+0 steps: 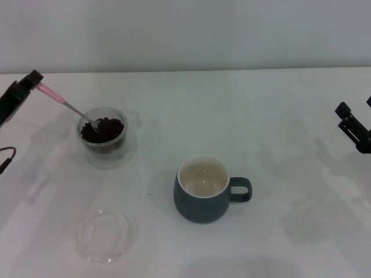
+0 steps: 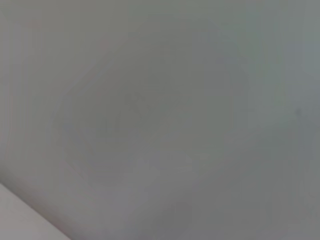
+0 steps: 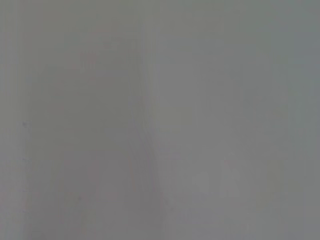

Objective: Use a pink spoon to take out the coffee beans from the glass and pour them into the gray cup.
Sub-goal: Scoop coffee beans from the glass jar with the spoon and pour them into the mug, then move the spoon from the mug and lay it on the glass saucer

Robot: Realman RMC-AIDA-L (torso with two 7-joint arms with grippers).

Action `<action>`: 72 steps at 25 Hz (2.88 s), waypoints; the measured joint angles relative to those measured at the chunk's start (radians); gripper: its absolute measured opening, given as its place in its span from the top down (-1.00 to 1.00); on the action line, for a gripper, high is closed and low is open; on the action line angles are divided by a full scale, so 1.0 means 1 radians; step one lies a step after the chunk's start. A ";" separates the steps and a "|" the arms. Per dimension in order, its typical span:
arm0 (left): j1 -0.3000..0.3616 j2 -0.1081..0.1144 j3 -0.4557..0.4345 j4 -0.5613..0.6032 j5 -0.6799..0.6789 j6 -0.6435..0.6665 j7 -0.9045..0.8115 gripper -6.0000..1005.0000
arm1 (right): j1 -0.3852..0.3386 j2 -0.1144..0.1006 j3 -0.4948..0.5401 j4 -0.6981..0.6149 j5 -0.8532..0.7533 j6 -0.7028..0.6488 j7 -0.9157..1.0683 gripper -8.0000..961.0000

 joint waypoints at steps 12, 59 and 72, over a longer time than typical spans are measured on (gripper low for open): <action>0.063 0.005 0.000 0.013 -0.017 -0.104 -0.115 0.73 | 0.000 0.001 -0.004 0.001 -0.002 -0.002 0.000 -0.69; -0.091 -0.008 0.644 0.241 0.005 -0.204 -0.160 0.73 | -0.012 0.002 -0.011 0.029 -0.002 0.008 0.000 -0.69; 0.064 -0.002 0.643 0.319 -0.182 -0.279 -0.168 0.73 | -0.006 0.001 -0.008 0.026 0.001 0.019 0.000 -0.69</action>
